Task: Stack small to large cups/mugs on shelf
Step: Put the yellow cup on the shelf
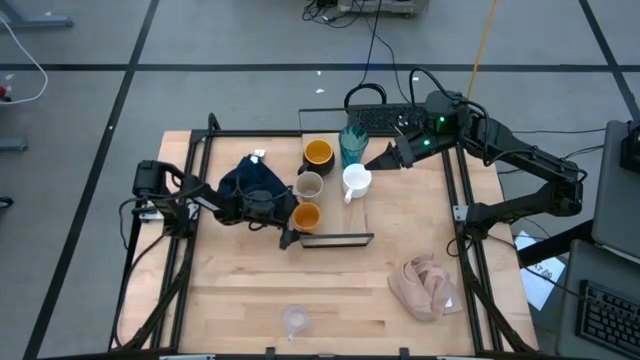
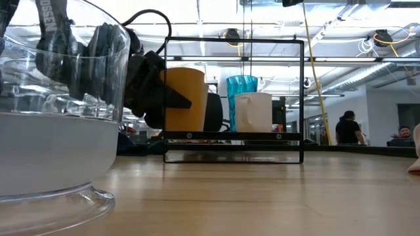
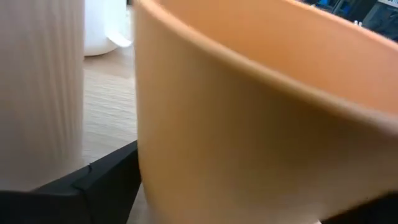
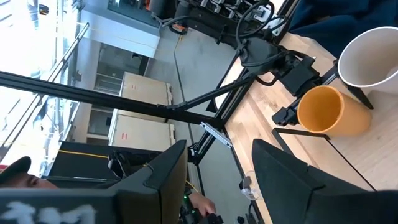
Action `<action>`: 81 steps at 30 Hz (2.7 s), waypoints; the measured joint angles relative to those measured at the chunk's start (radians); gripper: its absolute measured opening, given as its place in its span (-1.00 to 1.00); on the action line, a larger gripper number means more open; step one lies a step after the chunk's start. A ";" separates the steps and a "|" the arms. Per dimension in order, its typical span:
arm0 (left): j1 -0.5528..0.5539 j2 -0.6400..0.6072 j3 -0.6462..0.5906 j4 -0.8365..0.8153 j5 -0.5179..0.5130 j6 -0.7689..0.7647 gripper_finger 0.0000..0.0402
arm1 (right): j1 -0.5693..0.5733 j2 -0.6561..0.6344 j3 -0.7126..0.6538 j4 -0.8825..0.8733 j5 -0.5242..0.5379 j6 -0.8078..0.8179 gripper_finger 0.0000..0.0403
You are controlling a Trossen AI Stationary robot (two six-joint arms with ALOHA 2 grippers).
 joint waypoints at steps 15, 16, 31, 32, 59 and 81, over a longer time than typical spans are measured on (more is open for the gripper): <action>0.003 0.000 0.000 -0.023 0.000 -0.003 0.95 | 0.000 0.000 0.000 0.000 0.000 0.004 -0.15; 0.003 0.000 0.000 -0.026 0.000 -0.003 0.95 | 0.000 0.000 0.000 0.000 0.000 0.008 -0.15; 0.003 -0.001 0.000 -0.075 0.018 0.008 0.95 | 0.000 0.000 0.000 0.000 0.000 0.015 -0.15; 0.003 -0.001 0.000 -0.076 0.018 0.008 0.95 | 0.000 0.000 0.000 0.000 0.000 0.015 -0.15; 0.024 -0.010 0.000 -0.107 0.093 -0.002 0.98 | 0.014 0.000 0.000 0.000 -0.001 0.023 -0.15; 0.020 -0.117 -0.051 -0.170 0.096 0.036 0.98 | 0.014 0.000 0.000 0.001 -0.004 0.022 -0.15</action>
